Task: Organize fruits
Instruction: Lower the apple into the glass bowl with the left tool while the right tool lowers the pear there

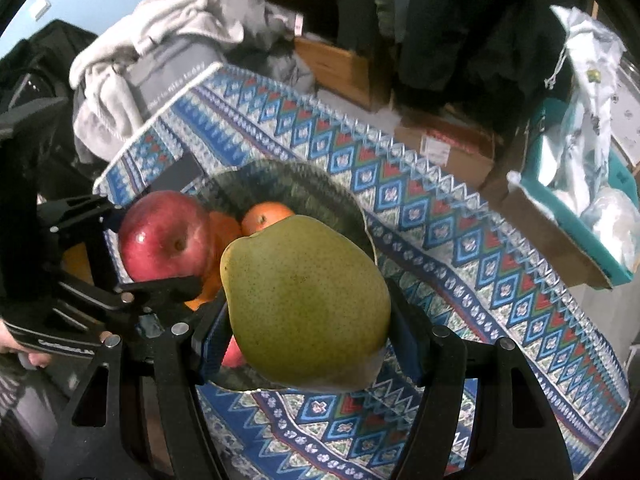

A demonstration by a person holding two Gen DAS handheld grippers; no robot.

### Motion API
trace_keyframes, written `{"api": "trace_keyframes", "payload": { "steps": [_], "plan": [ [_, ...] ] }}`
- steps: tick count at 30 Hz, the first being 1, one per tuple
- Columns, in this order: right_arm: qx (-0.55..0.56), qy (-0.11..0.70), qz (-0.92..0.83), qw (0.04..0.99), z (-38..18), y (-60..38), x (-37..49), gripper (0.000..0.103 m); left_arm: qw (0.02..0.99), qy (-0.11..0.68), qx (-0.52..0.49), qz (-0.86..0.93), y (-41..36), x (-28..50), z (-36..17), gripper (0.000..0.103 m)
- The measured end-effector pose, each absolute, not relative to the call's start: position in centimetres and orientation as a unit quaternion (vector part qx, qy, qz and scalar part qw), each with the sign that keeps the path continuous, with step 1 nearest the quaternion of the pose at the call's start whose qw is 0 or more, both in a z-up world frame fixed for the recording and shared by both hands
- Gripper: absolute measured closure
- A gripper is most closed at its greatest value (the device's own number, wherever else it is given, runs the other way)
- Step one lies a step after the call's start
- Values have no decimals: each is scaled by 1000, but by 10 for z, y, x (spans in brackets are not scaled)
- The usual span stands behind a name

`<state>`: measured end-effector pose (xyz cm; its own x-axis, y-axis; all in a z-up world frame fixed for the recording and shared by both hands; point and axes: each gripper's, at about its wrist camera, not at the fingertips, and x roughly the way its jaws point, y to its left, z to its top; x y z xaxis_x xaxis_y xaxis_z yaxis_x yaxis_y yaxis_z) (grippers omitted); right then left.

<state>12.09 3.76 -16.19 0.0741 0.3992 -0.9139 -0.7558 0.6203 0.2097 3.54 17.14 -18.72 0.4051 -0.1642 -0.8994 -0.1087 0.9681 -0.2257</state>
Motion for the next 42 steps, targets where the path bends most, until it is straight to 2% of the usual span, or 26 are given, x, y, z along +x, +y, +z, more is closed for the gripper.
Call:
{"api": "trace_keyframes", "payload": {
  "steps": [10,22,42],
  "plan": [
    [-173,581,399,688,-195,38,111,34,808,573,-139,-13,171,36,-209,28],
    [-155,608,394,672,-212,40,112,33,803,577,-146,-5,172,36,-211,28],
    [-95,573,418,698,-162,33,114,33,802,577,-153,1,170,26,-203,25]
  ]
}}
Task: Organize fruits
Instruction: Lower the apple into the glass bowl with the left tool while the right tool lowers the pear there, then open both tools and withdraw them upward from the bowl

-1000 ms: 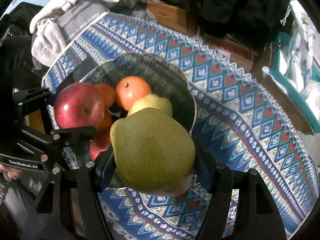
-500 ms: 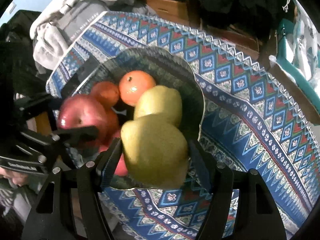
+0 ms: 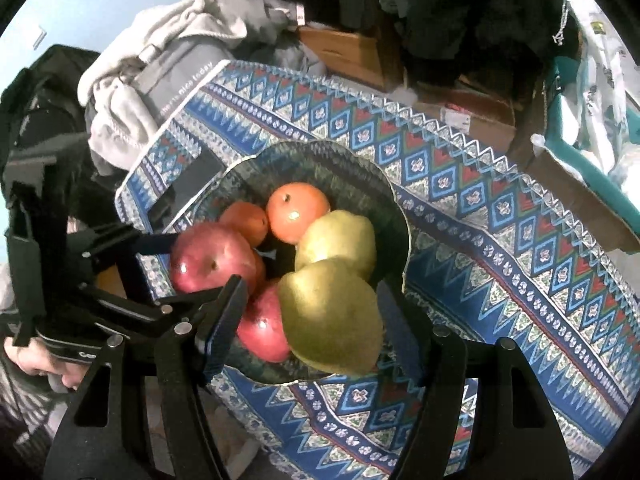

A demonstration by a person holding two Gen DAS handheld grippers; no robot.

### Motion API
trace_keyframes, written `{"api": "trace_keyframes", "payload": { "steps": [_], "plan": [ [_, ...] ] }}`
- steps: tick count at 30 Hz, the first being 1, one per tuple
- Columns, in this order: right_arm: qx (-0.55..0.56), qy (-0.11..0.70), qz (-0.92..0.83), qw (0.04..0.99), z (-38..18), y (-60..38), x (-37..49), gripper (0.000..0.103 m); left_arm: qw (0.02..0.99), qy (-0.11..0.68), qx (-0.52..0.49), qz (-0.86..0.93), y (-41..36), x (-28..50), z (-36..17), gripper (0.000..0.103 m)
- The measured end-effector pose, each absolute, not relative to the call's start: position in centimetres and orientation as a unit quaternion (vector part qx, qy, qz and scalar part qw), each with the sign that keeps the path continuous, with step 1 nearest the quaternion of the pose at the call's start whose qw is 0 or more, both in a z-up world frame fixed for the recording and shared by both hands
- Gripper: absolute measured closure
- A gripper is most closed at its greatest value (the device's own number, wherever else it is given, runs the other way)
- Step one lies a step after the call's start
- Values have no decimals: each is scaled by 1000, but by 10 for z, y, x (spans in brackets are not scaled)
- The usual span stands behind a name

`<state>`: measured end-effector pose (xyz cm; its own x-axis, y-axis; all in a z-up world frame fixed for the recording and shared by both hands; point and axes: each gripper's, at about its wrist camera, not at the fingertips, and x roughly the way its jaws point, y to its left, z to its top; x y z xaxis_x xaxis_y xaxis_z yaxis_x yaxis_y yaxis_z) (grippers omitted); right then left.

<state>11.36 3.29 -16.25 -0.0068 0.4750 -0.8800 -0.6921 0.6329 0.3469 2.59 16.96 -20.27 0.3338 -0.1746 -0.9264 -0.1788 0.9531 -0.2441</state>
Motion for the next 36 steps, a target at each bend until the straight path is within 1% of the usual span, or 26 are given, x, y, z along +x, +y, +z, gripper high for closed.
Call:
{"api": "trace_keyframes", "payload": {
  "steps": [5,10,13,15,27,29,31,36],
  "plan": [
    [-104,561,413,710,-154,28,114,33,806,571,-156,3,170,24,-195,25],
    [-117,540,408,727,-139,22,110,33,820,554,-148,3,167,19,-174,25],
    [-116,525,404,740,-126,16,108,33,828,543,-144,5,166,16,-160,25],
    [-116,518,400,747,-118,13,107,33,831,539,-142,6,166,14,-153,22],
    [-122,453,385,795,-63,-7,95,33,856,500,-126,9,155,2,-106,21],
    [-120,443,382,802,-54,-12,92,31,862,491,-124,11,154,-1,-97,17],
    [-117,434,379,809,-46,-17,90,26,869,481,-120,14,153,-4,-88,16],
    [-112,416,369,824,-28,-30,86,23,879,464,-115,6,147,-8,-69,16]
  ]
}}
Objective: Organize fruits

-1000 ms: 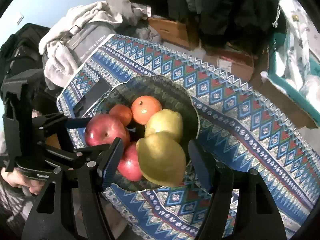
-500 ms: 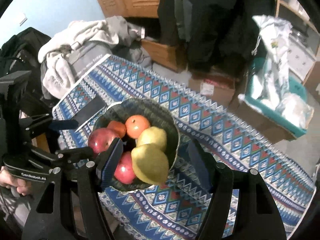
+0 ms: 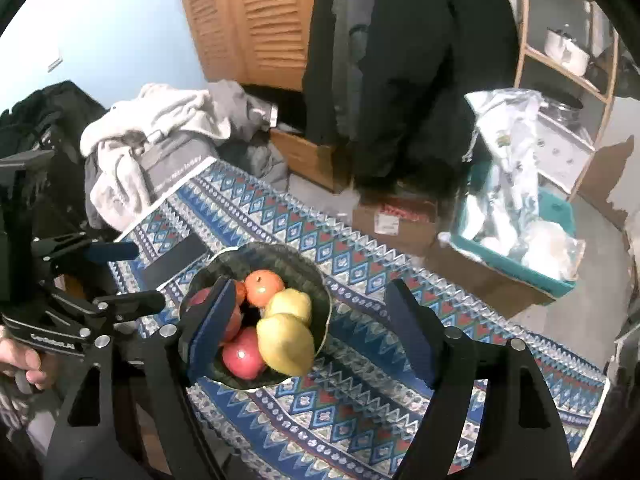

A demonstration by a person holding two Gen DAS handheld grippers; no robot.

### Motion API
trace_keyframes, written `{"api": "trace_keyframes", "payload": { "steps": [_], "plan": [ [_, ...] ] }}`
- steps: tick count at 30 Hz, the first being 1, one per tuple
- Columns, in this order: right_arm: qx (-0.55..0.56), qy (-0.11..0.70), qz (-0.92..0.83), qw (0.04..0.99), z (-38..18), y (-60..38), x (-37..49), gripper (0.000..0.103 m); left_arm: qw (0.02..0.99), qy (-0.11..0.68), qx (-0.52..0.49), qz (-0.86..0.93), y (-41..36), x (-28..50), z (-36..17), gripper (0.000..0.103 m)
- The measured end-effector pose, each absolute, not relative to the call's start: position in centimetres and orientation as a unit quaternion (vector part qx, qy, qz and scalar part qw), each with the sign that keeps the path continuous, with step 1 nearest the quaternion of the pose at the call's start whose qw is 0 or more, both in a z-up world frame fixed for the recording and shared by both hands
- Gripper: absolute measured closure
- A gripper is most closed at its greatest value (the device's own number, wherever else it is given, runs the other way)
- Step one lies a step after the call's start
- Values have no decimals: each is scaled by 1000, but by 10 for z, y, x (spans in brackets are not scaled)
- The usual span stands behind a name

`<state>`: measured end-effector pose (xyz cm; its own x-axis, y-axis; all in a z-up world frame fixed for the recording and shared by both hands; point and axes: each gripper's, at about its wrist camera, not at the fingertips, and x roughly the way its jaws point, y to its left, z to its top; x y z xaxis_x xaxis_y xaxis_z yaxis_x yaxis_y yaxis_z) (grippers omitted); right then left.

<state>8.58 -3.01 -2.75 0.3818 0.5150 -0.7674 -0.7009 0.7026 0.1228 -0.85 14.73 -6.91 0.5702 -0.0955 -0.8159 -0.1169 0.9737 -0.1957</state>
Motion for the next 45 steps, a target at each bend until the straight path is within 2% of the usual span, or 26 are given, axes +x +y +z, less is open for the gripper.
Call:
{"api": "trace_keyframes", "payload": {
  "steps": [9,17,45],
  "plan": [
    [-100,381,344,852,-3,-55,81,15,901,422,-100,5,133,-14,-31,8],
    [-95,364,337,863,4,-68,78,15,915,396,-74,13,120,-16,-17,1],
    [-92,368,329,865,0,-78,78,15,921,384,-31,62,110,-14,-13,1]
  ]
}}
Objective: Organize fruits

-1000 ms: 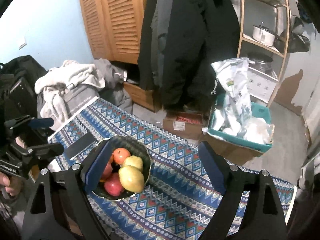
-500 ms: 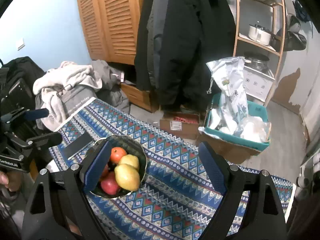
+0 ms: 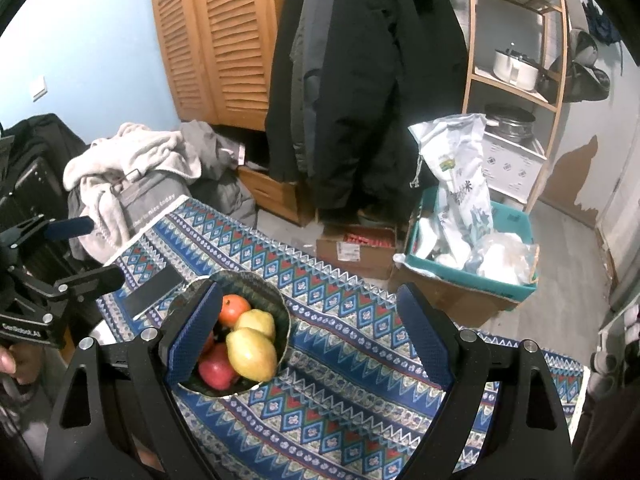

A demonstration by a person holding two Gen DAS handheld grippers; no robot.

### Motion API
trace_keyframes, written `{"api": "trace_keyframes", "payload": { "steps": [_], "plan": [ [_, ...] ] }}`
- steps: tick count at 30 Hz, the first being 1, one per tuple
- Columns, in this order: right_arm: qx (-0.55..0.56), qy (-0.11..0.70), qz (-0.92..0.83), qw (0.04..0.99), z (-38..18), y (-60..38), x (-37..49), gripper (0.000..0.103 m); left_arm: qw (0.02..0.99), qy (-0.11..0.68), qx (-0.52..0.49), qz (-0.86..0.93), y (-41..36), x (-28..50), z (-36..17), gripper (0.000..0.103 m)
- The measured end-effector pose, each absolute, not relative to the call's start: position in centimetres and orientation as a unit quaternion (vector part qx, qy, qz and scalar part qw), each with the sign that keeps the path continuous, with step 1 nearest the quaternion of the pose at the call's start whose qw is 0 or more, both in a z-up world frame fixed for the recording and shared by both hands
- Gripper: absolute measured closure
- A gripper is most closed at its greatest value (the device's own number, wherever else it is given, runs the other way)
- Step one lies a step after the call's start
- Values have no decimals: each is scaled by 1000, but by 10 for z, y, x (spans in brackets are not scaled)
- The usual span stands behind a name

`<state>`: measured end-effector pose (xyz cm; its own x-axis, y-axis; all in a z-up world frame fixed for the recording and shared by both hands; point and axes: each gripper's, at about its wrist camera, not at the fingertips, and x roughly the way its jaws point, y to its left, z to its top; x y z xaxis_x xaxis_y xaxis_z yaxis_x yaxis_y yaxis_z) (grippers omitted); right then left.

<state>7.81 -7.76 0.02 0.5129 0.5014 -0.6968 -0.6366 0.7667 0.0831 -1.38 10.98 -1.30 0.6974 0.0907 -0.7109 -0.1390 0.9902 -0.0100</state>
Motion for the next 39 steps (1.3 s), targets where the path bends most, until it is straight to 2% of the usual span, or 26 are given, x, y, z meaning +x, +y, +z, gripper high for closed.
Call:
{"api": "trace_keyframes", "payload": {
  "steps": [39],
  "plan": [
    [-93,366,331,865,3,-81,78,15,913,401,-27,76,107,-10,-20,1]
  ]
}}
